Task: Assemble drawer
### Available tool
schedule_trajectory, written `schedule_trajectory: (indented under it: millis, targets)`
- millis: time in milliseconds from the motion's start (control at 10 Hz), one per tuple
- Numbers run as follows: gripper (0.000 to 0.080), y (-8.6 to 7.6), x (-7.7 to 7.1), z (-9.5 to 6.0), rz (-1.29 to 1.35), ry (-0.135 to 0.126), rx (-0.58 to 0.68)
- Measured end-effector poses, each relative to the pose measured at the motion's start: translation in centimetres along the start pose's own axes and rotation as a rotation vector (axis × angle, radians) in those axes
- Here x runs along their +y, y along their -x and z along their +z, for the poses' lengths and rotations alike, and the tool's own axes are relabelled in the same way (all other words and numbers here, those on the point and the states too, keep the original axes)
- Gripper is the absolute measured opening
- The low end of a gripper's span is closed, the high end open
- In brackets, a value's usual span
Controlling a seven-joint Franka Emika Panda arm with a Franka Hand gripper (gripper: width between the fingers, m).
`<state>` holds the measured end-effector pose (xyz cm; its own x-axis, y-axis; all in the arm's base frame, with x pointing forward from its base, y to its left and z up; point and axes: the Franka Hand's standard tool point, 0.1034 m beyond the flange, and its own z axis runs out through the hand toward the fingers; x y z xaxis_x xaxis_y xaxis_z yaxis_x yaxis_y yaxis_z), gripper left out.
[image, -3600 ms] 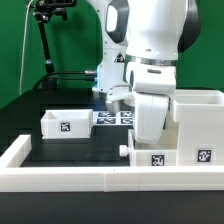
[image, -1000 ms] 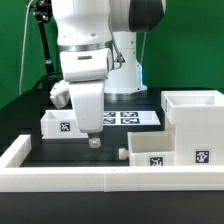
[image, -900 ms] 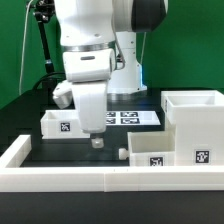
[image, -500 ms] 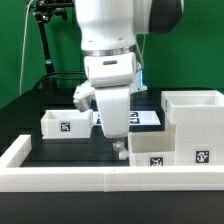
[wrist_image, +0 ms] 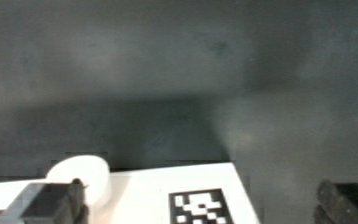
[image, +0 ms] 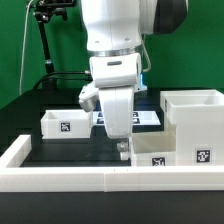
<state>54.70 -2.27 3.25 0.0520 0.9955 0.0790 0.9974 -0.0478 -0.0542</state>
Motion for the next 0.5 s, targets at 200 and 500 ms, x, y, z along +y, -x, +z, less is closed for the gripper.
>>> schedule_trajectory:
  millis: [200, 500]
  targets:
    - [0.0649, 1.4, 0.1, -0.1, -0.047, 0.012, -0.001]
    - [0.0649, 2.5, -0.1, 0.0, -0.029, 0.008, 0.0]
